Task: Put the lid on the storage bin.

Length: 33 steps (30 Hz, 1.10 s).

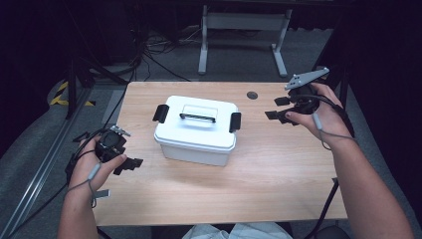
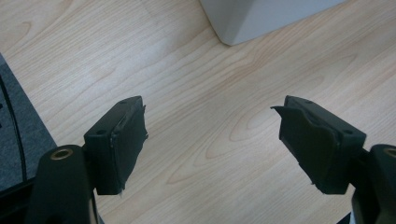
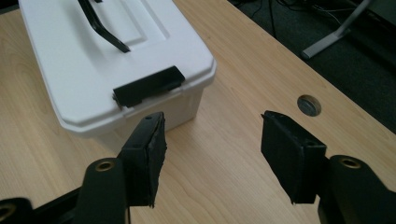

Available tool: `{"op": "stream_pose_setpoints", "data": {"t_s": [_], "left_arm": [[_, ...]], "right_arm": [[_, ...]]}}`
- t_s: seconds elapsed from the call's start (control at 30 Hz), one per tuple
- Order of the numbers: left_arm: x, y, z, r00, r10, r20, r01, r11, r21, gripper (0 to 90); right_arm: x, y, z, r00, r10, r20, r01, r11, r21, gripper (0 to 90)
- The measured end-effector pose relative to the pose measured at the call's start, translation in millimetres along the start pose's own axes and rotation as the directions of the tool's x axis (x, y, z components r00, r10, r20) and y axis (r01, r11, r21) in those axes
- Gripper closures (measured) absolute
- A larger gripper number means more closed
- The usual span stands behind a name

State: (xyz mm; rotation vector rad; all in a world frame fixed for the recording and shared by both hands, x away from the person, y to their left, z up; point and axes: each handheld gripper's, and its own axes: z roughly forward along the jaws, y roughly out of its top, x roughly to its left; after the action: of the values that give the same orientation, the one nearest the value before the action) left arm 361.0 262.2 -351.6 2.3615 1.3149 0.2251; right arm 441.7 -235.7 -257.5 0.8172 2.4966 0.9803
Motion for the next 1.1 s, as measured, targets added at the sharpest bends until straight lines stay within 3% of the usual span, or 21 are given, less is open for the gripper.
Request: {"op": "stream_pose_setpoints", "data": {"t_s": [0.2, 0.33, 0.5, 0.7, 0.9, 1.03, 1.1], "left_arm": [[0.9, -1.2, 2.9, 1.0, 0.002, -0.009, -0.002, 1.0, -0.005, 22.5], [1.3, -3.4, 4.0, 0.9998, -0.015, -0.009, 0.015, 0.9998, -0.013, 22.5], [1.9, -5.4, 5.2, 0.9996, -0.019, -0.019, 0.019, 0.9998, -0.006, 22.4], [1.8, -4.7, 8.0, 0.9996, -0.019, -0.021, 0.019, 0.9998, 0.0, 22.4], [4.4, -5.8, 7.0, 0.9993, -0.029, -0.026, 0.028, 0.9996, -0.008, 22.4], [4.3, -5.1, 8.3, 0.9995, -0.024, -0.019, 0.024, 0.9997, -0.004, 22.4], [4.0, -5.3, 7.9, 0.9995, -0.026, -0.018, 0.025, 0.9997, -0.004, 22.4]], "right_arm": [[-9.9, -20.2, -3.1, 0.9992, 0.038, 0.016, -0.038, 0.999, 0.013, 40.7], [-19.3, -38.4, -2.2, 0.9966, 0.064, 0.052, -0.066, 0.997, 0.028, 40.3], [-27.4, -62.4, -1.3, 0.9867, 0.117, 0.113, -0.123, 0.992, 0.042, 40.4], [-33.6, -91.8, 6.9, 0.9768, 0.159, 0.144, -0.167, 0.985, 0.051, 40.3], [-38.4, -123.4, 21.7, 0.9748, 0.187, 0.121, -0.195, 0.98, 0.051, 40.2], [-42.0, -133.5, 29.8, 0.9753, 0.185, 0.12, -0.197, 0.976, 0.097, 39.6], [-44.4, -138.2, 30.1, 0.9721, 0.199, 0.124, -0.211, 0.973, 0.091, 37.7]]}}
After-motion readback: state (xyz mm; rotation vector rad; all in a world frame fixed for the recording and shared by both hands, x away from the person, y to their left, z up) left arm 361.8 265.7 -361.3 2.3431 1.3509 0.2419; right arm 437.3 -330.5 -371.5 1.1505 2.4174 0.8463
